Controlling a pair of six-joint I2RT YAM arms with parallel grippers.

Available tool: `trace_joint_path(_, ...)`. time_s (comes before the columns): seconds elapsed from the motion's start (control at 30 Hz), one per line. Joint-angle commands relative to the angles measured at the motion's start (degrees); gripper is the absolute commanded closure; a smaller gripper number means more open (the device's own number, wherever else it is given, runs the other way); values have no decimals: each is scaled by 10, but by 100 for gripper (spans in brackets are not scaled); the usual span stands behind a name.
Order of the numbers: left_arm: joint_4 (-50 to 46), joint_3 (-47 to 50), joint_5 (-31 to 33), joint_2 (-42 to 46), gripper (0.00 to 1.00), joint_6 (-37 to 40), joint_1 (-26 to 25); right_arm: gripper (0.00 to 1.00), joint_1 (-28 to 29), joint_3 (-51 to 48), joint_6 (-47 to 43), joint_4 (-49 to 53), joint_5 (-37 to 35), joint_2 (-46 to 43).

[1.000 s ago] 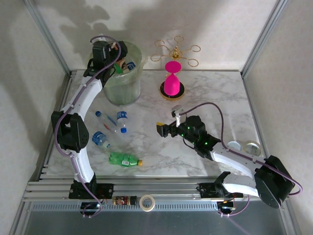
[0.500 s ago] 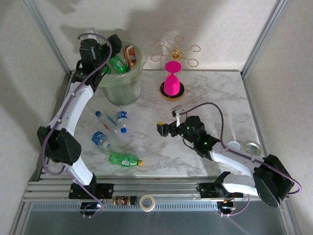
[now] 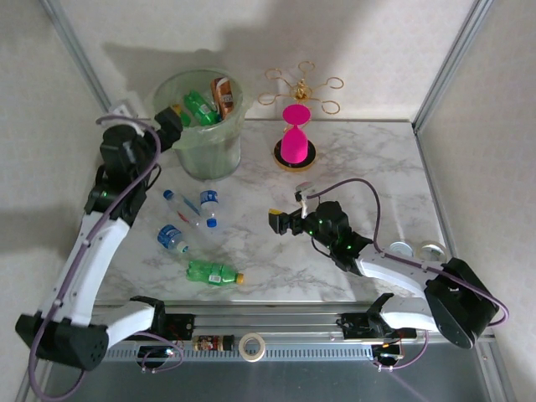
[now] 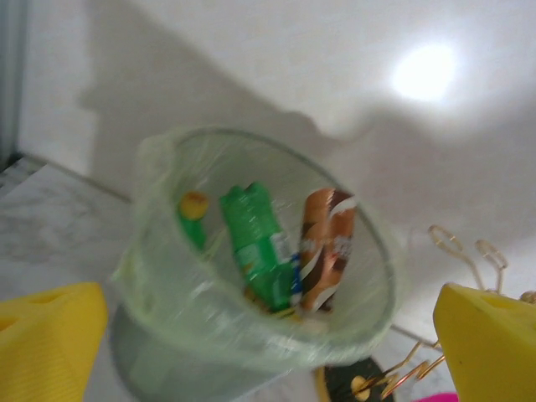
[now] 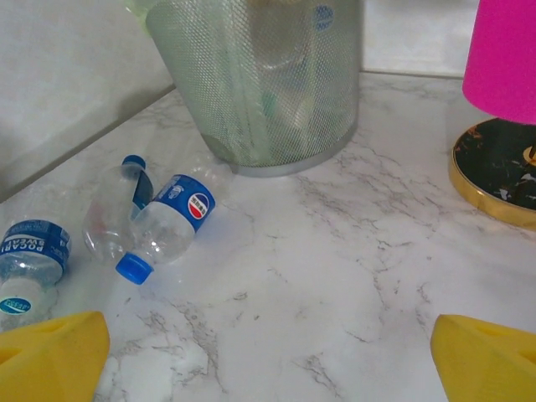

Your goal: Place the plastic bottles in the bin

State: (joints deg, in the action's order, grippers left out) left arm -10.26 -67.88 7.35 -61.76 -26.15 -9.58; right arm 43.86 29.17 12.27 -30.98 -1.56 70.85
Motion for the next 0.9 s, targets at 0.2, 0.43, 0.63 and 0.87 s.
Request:
trace_joint_path(0.2,-131,208,48,130,0,-122,2,1,-3,10,23,-35,-1,40)
trace_joint_path(0.43,-156,315,70,154,0,-175,2,1,-3,9,28,-37,-8,45)
trace_joint_path(0.63,-155,388,97,148,0,-237,2,1,-3,7,29,-32,-17,42)
trace_joint_path(0.87,-92,456,92,143,0,-262,2,1,-3,10,30,-30,-20,49)
